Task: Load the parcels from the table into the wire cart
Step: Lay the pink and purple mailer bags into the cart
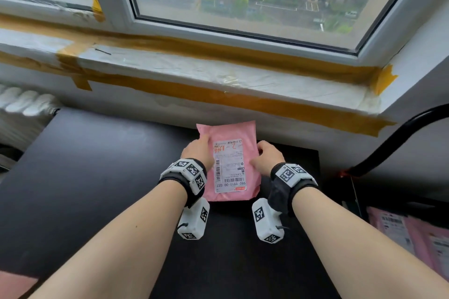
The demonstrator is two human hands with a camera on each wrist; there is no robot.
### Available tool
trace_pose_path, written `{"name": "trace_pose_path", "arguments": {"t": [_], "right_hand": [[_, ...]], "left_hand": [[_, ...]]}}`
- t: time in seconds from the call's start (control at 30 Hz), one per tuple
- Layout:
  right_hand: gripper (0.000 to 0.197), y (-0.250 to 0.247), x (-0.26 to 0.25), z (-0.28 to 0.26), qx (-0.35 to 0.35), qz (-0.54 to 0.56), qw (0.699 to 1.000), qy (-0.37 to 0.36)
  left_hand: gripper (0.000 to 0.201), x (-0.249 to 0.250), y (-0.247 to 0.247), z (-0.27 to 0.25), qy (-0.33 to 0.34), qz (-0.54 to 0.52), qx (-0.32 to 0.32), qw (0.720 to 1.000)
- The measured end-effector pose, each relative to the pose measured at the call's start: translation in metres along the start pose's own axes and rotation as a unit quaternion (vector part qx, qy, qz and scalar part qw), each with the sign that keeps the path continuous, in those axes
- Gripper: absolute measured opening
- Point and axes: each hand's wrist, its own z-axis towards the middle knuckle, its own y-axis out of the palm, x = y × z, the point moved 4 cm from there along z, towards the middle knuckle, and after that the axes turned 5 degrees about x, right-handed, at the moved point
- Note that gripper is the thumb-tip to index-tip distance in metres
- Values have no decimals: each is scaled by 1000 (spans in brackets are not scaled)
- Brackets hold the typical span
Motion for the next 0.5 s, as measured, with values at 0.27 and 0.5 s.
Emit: {"name": "trace_pose_path", "arguments": {"t": [0.27,0.5], "right_hand": [[24,-26,3,-87,74,54,996,-10],[22,-21,49,-188,112,83,989,43]], "left_hand": [[35,12,-26,-57,60,-6,72,996],[28,34,-2,-125,134,-42,105,984]]}}
